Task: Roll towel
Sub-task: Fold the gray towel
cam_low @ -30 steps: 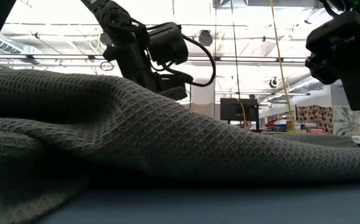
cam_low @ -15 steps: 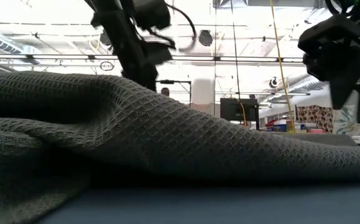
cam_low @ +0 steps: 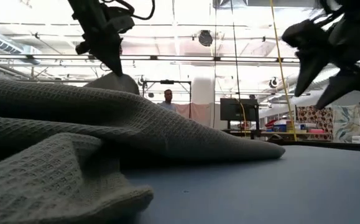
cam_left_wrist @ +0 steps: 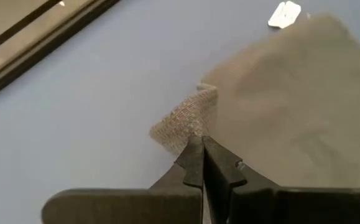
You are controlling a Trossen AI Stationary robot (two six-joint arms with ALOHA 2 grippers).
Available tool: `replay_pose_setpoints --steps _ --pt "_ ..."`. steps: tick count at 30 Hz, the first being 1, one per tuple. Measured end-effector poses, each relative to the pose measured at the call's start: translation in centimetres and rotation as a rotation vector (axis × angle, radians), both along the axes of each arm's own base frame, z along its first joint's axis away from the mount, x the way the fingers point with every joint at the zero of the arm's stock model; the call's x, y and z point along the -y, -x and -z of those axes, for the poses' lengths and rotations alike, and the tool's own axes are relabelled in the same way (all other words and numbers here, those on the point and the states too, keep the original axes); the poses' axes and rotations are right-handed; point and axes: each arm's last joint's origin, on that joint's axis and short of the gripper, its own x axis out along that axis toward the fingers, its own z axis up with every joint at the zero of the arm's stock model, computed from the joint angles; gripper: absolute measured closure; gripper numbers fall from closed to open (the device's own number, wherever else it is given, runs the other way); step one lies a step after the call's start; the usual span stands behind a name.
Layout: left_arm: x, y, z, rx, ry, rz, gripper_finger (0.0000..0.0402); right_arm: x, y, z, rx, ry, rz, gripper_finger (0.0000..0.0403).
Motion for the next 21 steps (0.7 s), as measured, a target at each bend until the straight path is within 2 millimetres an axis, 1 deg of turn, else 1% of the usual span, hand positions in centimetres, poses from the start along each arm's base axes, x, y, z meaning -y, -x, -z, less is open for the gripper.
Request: replay_pose_setpoints --steps 4,7,9,12,14,17,21 --pt "0.1 -0.8 1.0 -0.027 0.011 0.01 0.0401 1.6 -1.0 -0.3 0.066 -0.022 0.097 0.019" --pt "0.2 -1.3 1.3 -0.018 0.014 0.013 0.0401 3.4 -1.7 -0.5 0.103 -0.021 0.15 0.019" --pt "0.2 -1.4 1.5 -0.023 0.022 0.017 0.0401 4.9 -2.0 -0.5 0.109 -0.021 0.157 0.019" --pt "0.2 -1.5 1.6 -0.026 0.033 0.02 0.0401 7.2 -2.6 -0.3 0.102 0.011 0.119 0.019" --pt "0.2 -1.5 1.6 -0.019 0.047 0.001 0.0401 8.8 -3.2 0.1 0.1 0.037 0.081 0.019" --pt "0.2 -1.4 1.6 -0.007 0.07 -0.038 0.0401 10.8 -4.1 1.3 0.077 0.023 0.027 0.019" --pt "0.3 -1.4 1.6 -0.006 0.092 -0.029 0.0395 12.2 -5.7 3.2 0.097 -0.025 -0.048 0.019"
